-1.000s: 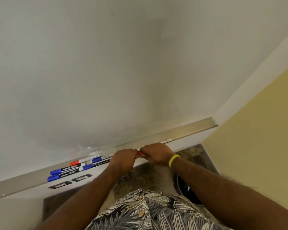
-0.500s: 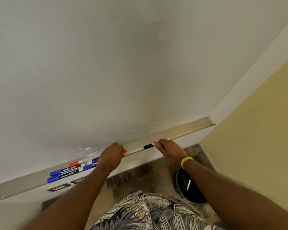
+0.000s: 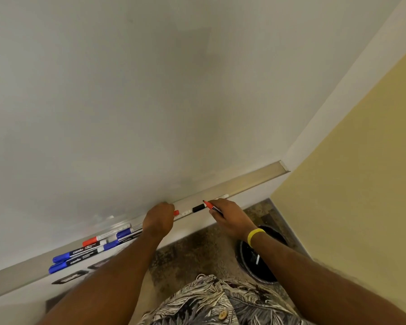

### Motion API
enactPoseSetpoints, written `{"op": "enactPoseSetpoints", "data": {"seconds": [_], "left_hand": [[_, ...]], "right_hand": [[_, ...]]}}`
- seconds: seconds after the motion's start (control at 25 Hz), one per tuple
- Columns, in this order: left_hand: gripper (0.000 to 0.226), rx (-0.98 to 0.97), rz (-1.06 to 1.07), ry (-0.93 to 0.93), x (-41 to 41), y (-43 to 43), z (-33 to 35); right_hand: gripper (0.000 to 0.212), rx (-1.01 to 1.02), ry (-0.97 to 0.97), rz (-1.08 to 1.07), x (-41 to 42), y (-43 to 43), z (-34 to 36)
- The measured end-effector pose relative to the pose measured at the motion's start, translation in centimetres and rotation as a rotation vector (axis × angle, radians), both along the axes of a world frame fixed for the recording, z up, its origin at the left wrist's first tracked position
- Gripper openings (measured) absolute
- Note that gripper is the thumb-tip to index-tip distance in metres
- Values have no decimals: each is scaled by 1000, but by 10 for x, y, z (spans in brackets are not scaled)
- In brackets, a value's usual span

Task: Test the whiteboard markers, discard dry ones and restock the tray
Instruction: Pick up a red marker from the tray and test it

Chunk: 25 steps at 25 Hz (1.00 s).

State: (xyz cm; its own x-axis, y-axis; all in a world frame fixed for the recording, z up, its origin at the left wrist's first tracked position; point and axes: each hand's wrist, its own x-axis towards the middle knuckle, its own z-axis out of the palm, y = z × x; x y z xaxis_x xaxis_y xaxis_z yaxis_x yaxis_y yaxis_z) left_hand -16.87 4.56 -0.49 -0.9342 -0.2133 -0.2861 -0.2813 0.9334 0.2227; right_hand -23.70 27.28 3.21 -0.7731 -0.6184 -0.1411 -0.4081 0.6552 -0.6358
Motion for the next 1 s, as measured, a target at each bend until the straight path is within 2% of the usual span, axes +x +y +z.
{"op": "enactPoseSetpoints", "data": {"seconds": [0.28,0.4,0.6,0.72,0.84,0.96,1.0], "left_hand": [[17,0,30,22,11,-5,3],[22,1,13,103,25,-12,9],[37,-23,-82,453,48,-18,47],[44,-97,-124,754,59,-18,86],[50,-132,-64,1017,62,-25,138],[48,-236,-61,1229,54,-43,199],[47,-272,-60,1295,50,-52,223]], "right_hand": [[32,-51,55,-24,11,5,19],[33,-120,74,-32,18,-4,30],[33,-343,6,-65,27,-33,65],[29,-495,-1,-55,32,-54,99],[29,-660,18,-46,38,-76,140],[20,-838,92,-20,41,-95,181],[24,-904,99,6,41,-100,196]]}}
